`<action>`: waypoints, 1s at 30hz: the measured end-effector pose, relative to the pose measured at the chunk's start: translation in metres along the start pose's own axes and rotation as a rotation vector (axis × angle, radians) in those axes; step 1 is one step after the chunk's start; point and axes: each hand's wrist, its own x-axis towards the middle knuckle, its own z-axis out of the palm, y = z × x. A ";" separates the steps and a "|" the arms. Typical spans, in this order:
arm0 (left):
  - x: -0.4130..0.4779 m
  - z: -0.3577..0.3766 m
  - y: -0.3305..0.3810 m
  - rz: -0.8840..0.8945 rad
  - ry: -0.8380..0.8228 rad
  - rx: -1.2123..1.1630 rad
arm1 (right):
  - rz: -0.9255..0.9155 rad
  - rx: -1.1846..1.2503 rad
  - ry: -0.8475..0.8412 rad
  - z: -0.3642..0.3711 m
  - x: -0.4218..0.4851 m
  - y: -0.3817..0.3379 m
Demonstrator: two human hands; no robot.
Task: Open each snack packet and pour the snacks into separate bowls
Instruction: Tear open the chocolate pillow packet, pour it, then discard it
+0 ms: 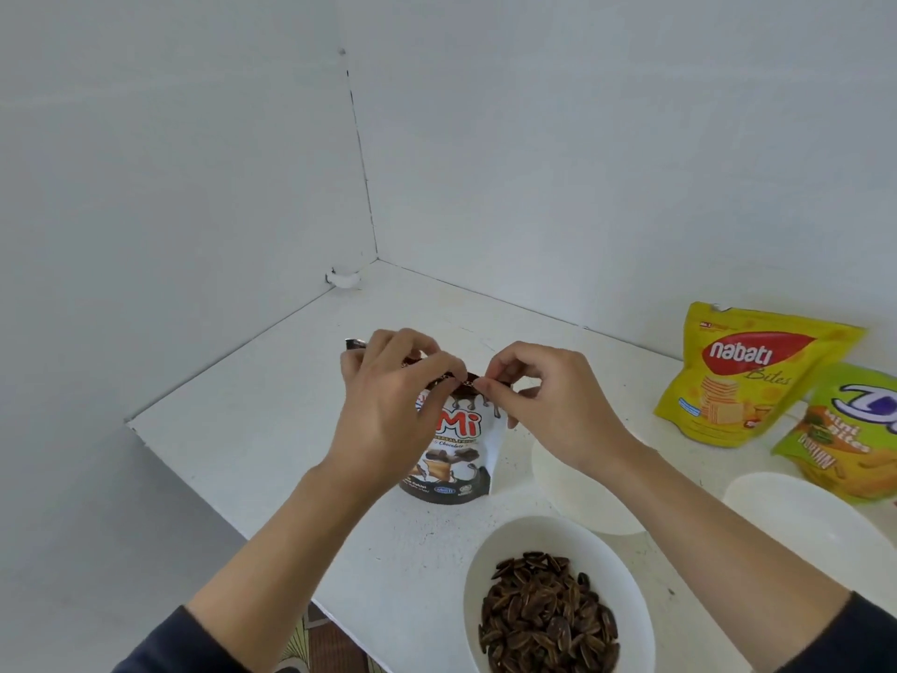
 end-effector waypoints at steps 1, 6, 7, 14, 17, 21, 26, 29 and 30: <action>0.000 0.001 0.002 0.003 0.042 0.025 | 0.010 0.027 -0.001 0.000 -0.002 0.000; -0.005 0.009 0.006 0.093 0.046 -0.131 | 0.039 0.141 0.023 0.005 -0.012 0.001; -0.008 0.011 0.007 0.089 0.037 -0.182 | 0.045 0.157 0.030 0.006 -0.013 0.001; -0.010 0.009 0.006 0.116 0.101 -0.302 | 0.038 0.227 -0.067 -0.002 -0.018 0.005; -0.008 0.007 0.004 0.144 0.047 -0.318 | -0.004 0.225 -0.142 -0.010 -0.015 0.006; -0.007 0.008 -0.003 0.185 -0.052 -0.322 | -0.072 0.171 -0.291 -0.021 -0.006 0.005; 0.001 0.006 -0.011 0.226 -0.147 -0.338 | -0.160 0.004 -0.428 -0.033 0.010 0.000; 0.008 0.006 -0.014 0.268 -0.194 -0.312 | -0.210 -0.119 -0.441 -0.035 0.020 -0.005; 0.010 0.006 -0.015 0.269 -0.204 -0.314 | -0.254 -0.165 -0.419 -0.033 0.023 -0.005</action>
